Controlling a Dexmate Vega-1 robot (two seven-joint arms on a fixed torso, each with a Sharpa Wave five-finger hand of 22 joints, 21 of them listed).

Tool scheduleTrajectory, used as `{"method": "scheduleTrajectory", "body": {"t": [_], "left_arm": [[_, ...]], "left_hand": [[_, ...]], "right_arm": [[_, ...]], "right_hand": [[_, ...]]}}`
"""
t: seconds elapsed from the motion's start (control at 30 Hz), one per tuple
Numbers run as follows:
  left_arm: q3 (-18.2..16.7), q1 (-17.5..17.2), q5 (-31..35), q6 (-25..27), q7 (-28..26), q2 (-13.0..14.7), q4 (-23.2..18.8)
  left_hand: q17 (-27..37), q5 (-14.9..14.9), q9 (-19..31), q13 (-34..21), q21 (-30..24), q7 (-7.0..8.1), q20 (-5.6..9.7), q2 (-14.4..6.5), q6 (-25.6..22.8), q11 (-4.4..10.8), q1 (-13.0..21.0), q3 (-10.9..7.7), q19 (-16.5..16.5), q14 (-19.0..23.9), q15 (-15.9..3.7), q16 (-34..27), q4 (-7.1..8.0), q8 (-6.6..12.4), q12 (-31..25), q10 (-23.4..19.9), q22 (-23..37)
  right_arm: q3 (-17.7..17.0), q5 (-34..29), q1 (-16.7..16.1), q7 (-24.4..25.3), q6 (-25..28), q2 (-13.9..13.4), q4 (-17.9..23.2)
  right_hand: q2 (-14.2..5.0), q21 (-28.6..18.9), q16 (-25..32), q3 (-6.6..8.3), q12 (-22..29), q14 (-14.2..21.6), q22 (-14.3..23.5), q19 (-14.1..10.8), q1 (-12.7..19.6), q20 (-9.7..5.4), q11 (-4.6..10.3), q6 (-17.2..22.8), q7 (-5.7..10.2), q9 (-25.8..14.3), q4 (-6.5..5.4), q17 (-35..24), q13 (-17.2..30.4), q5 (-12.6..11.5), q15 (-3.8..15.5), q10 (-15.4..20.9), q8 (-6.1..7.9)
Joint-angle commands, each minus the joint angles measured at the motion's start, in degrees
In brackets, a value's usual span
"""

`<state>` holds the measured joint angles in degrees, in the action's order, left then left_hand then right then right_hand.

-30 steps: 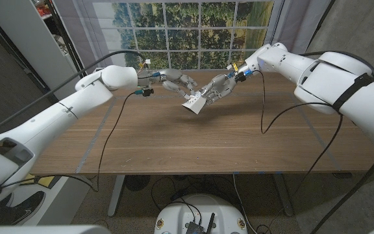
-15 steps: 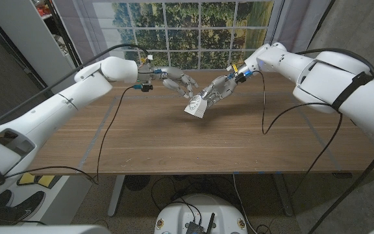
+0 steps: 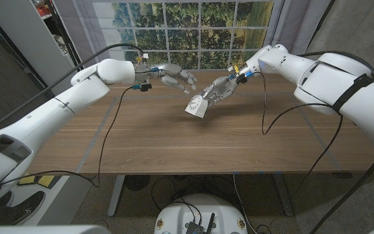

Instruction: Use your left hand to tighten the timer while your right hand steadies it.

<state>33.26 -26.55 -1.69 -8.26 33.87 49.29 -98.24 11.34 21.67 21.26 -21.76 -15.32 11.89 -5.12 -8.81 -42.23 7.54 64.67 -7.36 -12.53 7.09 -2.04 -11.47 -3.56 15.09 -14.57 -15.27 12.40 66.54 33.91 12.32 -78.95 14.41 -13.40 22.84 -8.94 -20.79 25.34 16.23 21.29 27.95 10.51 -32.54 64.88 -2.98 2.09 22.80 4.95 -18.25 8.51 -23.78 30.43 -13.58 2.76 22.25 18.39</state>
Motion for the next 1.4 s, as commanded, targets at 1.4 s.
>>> {"method": "scheduleTrajectory", "body": {"t": [1.4], "left_arm": [[-14.2, -26.8, -35.7, 0.9, -32.7, -11.0, 1.8]], "left_hand": [[1.0, -4.3, -0.5, -1.1, -1.4, -5.48, -1.98, -3.1, 4.7, -3.87, -9.5, -2.03, -0.7, 5.2, -0.4, -1.6, 10.28, -2.56, -2.5, -4.6, 0.3]], "right_arm": [[-17.9, -23.1, -21.4, 26.0, -16.6, -22.6, 48.5]], "right_hand": [[0.46, -0.2, -1.1, 0.82, -1.2, -1.1, 0.1, 0.5, 1.3, -5.23, 2.98, 0.9, 2.51, -0.2, 0.63, -0.5, 0.6, -0.3, 10.23, 0.2, -0.14]]}}
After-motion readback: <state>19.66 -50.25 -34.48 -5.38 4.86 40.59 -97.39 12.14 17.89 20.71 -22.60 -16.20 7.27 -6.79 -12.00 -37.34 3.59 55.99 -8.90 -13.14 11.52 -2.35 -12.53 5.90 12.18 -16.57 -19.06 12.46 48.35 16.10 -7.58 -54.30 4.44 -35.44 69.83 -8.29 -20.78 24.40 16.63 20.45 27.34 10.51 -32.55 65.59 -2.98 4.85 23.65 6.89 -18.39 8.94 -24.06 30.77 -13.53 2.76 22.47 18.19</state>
